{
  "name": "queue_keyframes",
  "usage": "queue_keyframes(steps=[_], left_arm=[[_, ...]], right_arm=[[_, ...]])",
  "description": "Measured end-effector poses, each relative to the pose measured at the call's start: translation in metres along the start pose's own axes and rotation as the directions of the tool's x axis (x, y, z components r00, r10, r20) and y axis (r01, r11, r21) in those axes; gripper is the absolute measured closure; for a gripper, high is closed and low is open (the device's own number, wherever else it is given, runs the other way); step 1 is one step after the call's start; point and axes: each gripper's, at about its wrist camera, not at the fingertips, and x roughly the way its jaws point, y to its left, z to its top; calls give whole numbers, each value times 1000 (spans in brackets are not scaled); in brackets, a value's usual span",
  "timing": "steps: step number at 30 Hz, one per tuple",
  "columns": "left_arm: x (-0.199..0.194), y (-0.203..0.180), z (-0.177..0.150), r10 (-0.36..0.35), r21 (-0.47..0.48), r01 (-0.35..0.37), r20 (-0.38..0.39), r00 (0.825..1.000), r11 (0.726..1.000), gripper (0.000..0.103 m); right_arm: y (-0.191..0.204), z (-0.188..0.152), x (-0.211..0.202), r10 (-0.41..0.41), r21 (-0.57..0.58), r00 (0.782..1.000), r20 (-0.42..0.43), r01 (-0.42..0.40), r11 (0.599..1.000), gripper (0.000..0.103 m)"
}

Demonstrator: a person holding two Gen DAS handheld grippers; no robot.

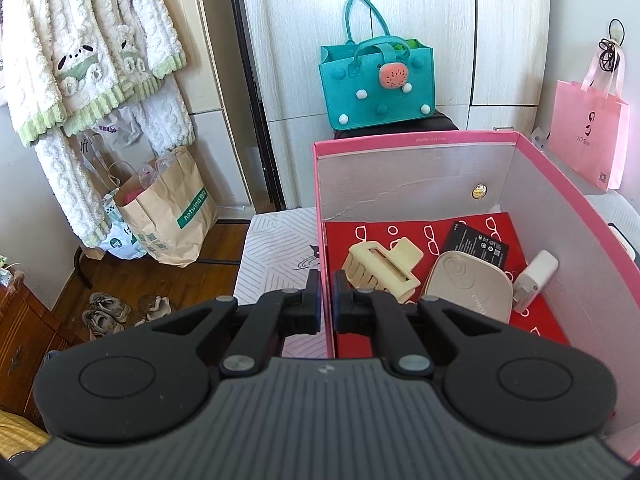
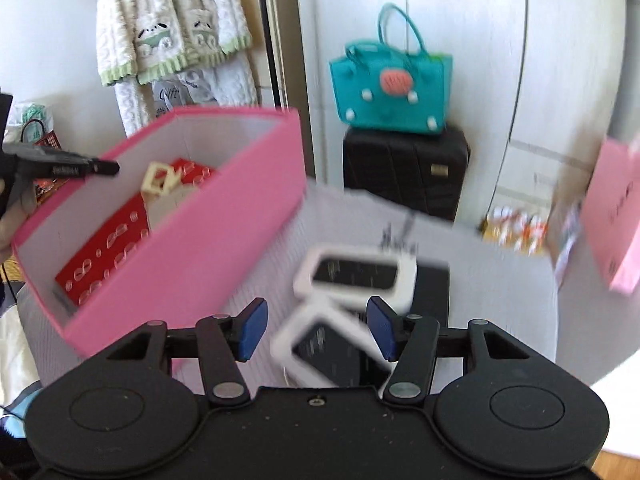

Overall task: Organize rigid objects
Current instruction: 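Grasp the white Wi-Fi router with the right tool and lift it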

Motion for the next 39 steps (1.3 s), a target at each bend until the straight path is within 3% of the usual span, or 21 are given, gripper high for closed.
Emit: queue_keyframes(steps=[3,9,15,18,29,33,39], left_arm=[[1,0,-1,2,4,-2,-10,1000,1000,98],[-1,1,-2,6,15,-6,-20,1000,1000,98],[2,0,0,11,26,-10,-29,1000,1000,98],[2,1,0,4,22,-4,-28,1000,1000,98],[0,-1,-1,1,21,-1,-10,1000,1000,98],[0,0,-2,-1,17,1,-9,1000,1000,98],[-1,1,-2,-3,14,3,-9,1000,1000,98]], right_arm=[[-2,-17,3,10,-26,1000,-11,-10,1000,32],[8,-21,15,-29,-218,998,-52,17,976,34],[1,-16,27,15,-322,996,-93,-45,946,34],[3,-21,34,-4,-385,996,-85,-29,922,32],[6,-16,45,-38,-346,994,-102,0,938,32],[14,-18,41,-73,-280,993,-89,46,959,34],[24,-23,39,-65,-175,993,-99,47,983,34]])
